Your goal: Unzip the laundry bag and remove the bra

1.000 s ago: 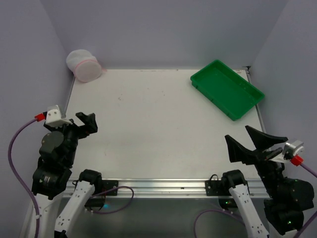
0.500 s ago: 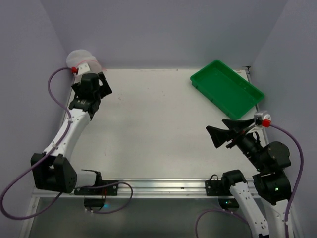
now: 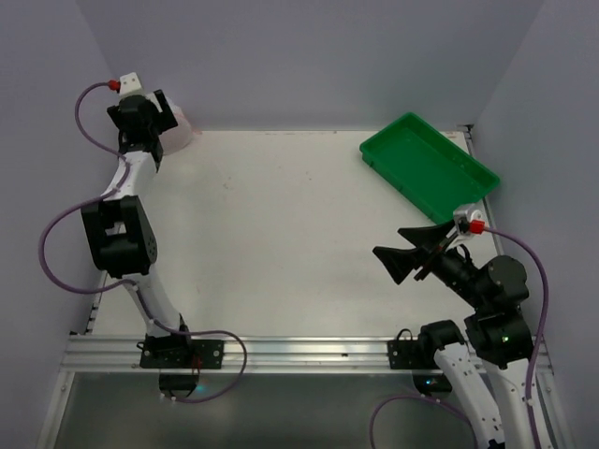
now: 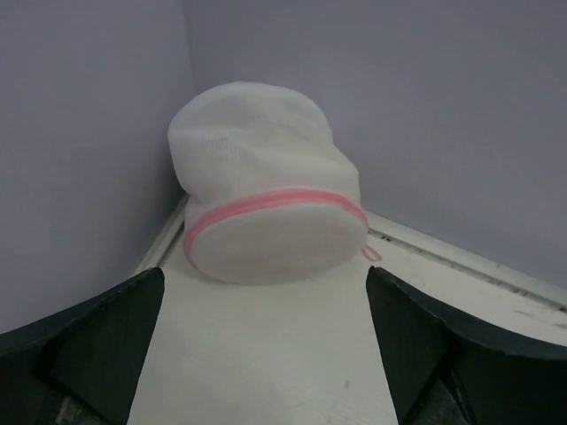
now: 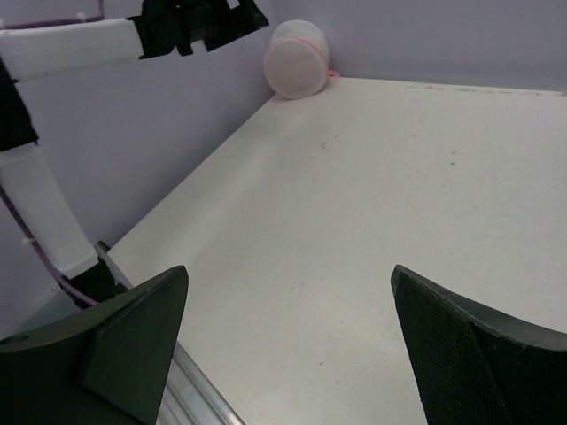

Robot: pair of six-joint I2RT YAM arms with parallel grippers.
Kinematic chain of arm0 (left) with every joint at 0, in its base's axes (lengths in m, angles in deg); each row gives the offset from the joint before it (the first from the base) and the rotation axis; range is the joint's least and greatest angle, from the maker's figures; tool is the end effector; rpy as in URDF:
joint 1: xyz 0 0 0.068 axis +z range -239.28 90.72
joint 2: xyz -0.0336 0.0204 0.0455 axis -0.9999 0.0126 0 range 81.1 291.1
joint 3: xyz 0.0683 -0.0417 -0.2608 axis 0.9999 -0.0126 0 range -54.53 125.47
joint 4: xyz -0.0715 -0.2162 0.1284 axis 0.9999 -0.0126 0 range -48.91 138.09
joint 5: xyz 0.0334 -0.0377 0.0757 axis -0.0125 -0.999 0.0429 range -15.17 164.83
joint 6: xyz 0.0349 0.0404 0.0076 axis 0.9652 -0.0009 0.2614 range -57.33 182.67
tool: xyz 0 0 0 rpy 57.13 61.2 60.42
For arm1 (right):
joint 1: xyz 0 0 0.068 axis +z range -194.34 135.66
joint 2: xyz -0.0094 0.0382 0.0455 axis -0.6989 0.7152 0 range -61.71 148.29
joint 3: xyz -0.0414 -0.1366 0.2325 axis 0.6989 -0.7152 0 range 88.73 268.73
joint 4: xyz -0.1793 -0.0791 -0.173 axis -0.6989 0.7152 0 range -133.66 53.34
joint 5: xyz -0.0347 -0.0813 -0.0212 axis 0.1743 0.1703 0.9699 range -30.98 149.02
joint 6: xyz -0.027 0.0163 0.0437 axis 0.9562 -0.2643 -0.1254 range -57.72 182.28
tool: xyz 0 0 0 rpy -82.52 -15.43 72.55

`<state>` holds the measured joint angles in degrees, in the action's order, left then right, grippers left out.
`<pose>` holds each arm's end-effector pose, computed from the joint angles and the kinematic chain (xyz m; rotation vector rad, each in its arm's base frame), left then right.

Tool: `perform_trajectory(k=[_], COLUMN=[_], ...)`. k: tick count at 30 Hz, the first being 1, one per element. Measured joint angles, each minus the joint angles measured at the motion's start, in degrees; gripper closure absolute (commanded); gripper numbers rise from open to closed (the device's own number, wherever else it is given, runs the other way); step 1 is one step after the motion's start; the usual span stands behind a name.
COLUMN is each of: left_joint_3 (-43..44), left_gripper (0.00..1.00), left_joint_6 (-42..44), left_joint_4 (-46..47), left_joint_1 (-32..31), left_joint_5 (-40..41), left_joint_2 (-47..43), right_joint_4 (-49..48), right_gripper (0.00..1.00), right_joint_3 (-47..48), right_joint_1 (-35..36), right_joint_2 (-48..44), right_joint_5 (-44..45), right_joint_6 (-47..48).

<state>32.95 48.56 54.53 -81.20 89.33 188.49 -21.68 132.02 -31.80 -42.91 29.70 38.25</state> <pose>0.4494 0.0728 0.3132 -0.5211 1.7237 0.1533 0.0676 0.0329 0.3593 -0.2654 1.5799 0.8904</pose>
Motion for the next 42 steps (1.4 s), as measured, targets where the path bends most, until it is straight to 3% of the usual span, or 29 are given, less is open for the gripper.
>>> perform_trajectory(k=[8,17,19,20,22,23,24,25,26,31,35,42], left_joint_3=[13.99,26.18,27.58,28.2,28.68,28.63,28.04,27.02,26.05,19.08,9.25,-9.29], left_gripper=[0.0,0.02,0.1,0.28,0.46,0.68,0.76,0.93,1.0,1.0,1.0,1.0], left_joint_6=[14.29,24.24,24.81,25.14,25.29,25.38,25.09,24.83,24.26,21.64,18.95,4.37], left_joint_4=[-0.13,-0.9,-0.59,-0.46,-0.46,-0.46,0.04,0.63,1.62,5.03,4.46,2.78], left_joint_1=[6.99,9.11,9.49,9.7,10.19,10.34,10.47,10.62,10.71,10.34,8.04,-6.64], left_joint_5=[-18.95,-25.77,-26.43,-26.88,-28.35,-29.53,-30.56,-31.76,-33.05,-37.22,-36.61,-36.17], left_joint_2=[17.68,28.87,30.58,31.47,32.81,33.24,33.42,33.38,33.16,29.53,21.03,-1.44], right_joint_4=[-3.48,-4.68,-5.6,-6.08,-6.88,-7.13,-7.37,-7.5,-7.5,-7.37,-7.17,-7.43], right_gripper=[0.01,0.01,0.01,0.01,0.01,0.01,0.01,0.01,0.01,0.01,0.01,0.01], right_joint_3=[-1.44,-0.22,-0.22,-0.24,-0.22,-0.22,-0.24,-0.24,-0.24,-0.5,-1.75,-4.04], right_joint_1=[0.0,0.0,0.0,0.0,0.0,0.0,0.0,0.0,0.0,0.0,0.0,0.0], right_joint_2=[5.05,11.45,11.65,11.82,12.31,12.57,12.83,13.09,13.18,11.15,6.71,5.92], right_joint_5=[-8.76,-16.81,-17.84,-18.36,-18.93,-19.28,-19.54,-19.8,-19.91,-19.65,-18.51,-14.36], right_joint_6=[0.83,0.63,0.42,0.26,-0.02,-0.13,-0.28,-0.42,-0.5,-0.55,-0.96,-3.32])
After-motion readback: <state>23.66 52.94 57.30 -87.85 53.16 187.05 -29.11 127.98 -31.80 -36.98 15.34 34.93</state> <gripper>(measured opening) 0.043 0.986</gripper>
